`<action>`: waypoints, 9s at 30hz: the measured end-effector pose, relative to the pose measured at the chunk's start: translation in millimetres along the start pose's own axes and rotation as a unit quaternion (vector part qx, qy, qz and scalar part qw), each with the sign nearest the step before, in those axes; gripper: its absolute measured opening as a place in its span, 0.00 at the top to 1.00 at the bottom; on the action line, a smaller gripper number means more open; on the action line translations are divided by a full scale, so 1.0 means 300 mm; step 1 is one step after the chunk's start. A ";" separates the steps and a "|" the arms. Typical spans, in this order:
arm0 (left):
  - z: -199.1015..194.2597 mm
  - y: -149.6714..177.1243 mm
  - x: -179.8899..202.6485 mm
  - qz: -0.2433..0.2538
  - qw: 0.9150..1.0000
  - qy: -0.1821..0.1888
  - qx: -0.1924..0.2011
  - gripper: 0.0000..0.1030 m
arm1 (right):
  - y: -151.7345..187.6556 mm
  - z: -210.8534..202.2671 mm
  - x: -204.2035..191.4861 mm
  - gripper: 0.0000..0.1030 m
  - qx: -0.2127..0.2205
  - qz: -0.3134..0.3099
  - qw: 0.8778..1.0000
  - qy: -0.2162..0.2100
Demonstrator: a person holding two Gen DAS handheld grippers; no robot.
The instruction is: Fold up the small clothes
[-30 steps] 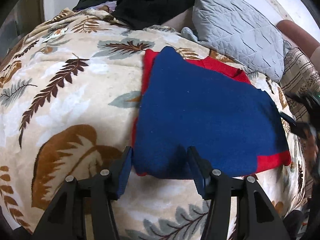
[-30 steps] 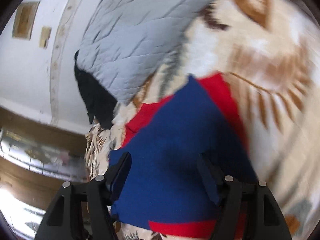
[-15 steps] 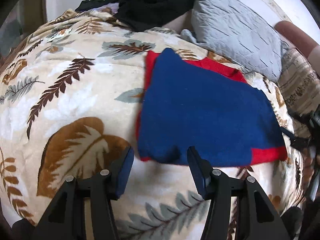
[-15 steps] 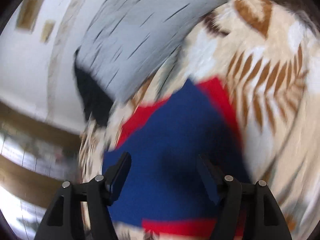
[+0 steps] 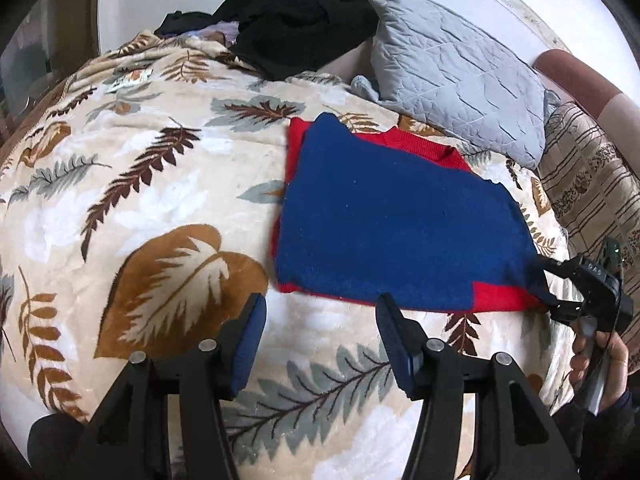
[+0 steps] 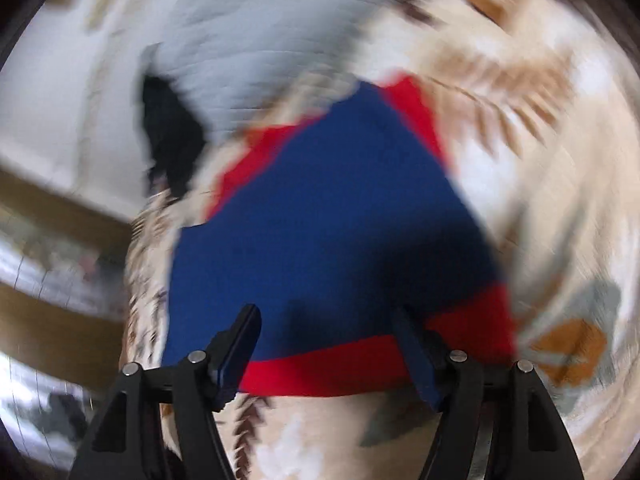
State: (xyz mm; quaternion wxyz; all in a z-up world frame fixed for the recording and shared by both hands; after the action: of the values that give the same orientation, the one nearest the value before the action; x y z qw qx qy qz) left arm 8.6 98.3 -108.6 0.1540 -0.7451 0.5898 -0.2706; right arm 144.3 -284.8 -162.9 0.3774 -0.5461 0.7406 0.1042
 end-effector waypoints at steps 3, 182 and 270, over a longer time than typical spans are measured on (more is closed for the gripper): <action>0.005 0.006 -0.016 -0.007 1.000 -0.004 -0.005 0.44 | 0.010 -0.028 -0.041 0.30 0.006 -0.022 1.000 -0.005; 0.417 -0.207 0.116 0.059 0.996 -0.074 0.010 0.38 | -0.308 -0.097 0.020 0.19 0.049 -0.040 0.998 0.026; 0.424 -0.214 0.195 0.076 0.995 -0.057 -0.006 0.34 | -0.306 0.108 0.088 0.82 -0.082 -0.056 0.995 0.023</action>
State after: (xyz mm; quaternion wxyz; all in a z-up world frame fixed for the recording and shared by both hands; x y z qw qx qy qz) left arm 143.2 47.1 -163.0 0.2031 -0.7133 0.6365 -0.2120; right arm 237.2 -320.7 -179.5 0.3196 -0.6179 0.7063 0.1310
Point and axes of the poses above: each gripper's, at about its wrist camera, not at the fingertips, and z roughly the way its jaws point, x to its right, y to its underside, the point moved 9 cm from there along z, roughly the way its jaws point
